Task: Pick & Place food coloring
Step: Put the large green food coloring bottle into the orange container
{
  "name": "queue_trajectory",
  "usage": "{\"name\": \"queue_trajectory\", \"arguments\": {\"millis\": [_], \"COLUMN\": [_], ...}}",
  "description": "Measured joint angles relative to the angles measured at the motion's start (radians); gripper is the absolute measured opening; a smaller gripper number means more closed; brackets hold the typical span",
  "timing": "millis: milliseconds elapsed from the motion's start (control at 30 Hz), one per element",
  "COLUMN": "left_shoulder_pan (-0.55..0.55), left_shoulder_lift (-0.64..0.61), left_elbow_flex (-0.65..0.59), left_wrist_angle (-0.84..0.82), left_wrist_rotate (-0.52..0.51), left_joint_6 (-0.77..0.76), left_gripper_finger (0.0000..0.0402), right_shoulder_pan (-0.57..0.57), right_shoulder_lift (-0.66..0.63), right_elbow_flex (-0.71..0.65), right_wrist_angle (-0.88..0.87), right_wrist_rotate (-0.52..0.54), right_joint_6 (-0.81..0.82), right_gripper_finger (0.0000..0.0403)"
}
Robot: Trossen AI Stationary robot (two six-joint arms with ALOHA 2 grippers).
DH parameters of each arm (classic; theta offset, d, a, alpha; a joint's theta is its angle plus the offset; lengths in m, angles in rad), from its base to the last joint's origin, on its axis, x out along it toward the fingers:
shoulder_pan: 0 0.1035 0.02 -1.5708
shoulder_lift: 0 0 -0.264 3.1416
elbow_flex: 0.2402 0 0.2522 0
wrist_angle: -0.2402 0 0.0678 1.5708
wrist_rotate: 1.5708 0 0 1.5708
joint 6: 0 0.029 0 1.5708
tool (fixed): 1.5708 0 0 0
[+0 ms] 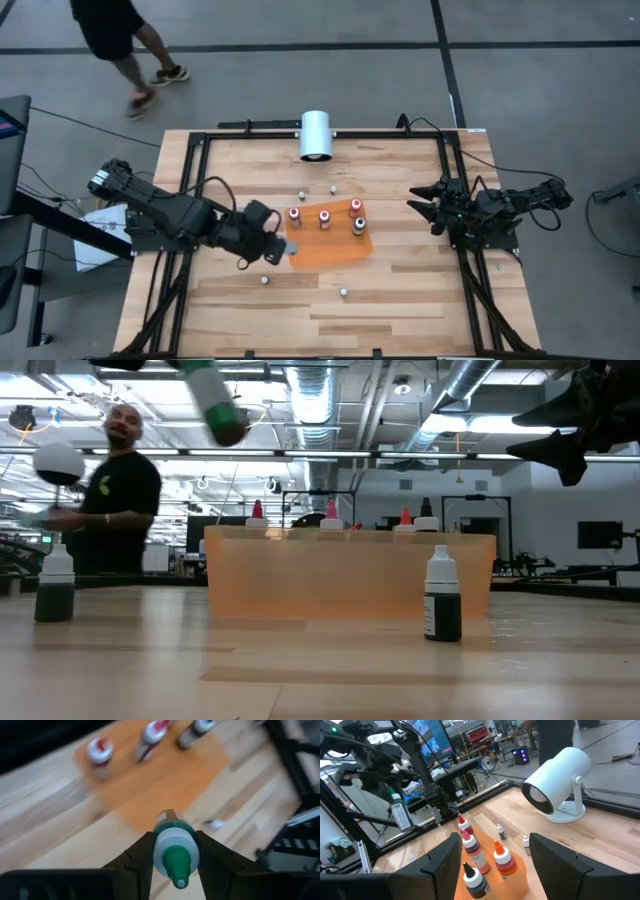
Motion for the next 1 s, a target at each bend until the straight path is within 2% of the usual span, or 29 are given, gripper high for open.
{"name": "queue_trajectory", "arguments": {"millis": [200,433,600,833,1000], "left_shoulder_pan": [0.071,0.148,0.185,0.218,0.218], "left_shoulder_lift": [0.054,0.128,0.221,0.38,0.472], "left_elbow_flex": [0.0,0.002,0.102,0.312,0.37], "left_wrist_angle": [0.138,0.171,0.097,-0.188,-0.264], "left_wrist_rotate": [0.046,0.149,0.182,0.182,0.182], "left_joint_6": [0.149,0.224,0.307,0.427,0.465], "left_gripper_finger": [0.0114,0.0114,0.0114,0.0114,0.0114], "right_shoulder_pan": [0.0,0.0,0.0,0.0,0.0], "right_shoulder_lift": [0.0,0.0,0.0,0.0,0.0], "right_elbow_flex": [0.0,0.0,0.0,0.0,0.0], "right_wrist_angle": [0.002,0.002,0.001,0.001,0.0], "right_wrist_rotate": [0.0,0.0,0.0,0.0,0.0], "right_joint_6": [0.0,0.0,0.0,0.0,0.0], "right_gripper_finger": [0.0221,0.0221,0.0221,0.0221,0.0221]}}
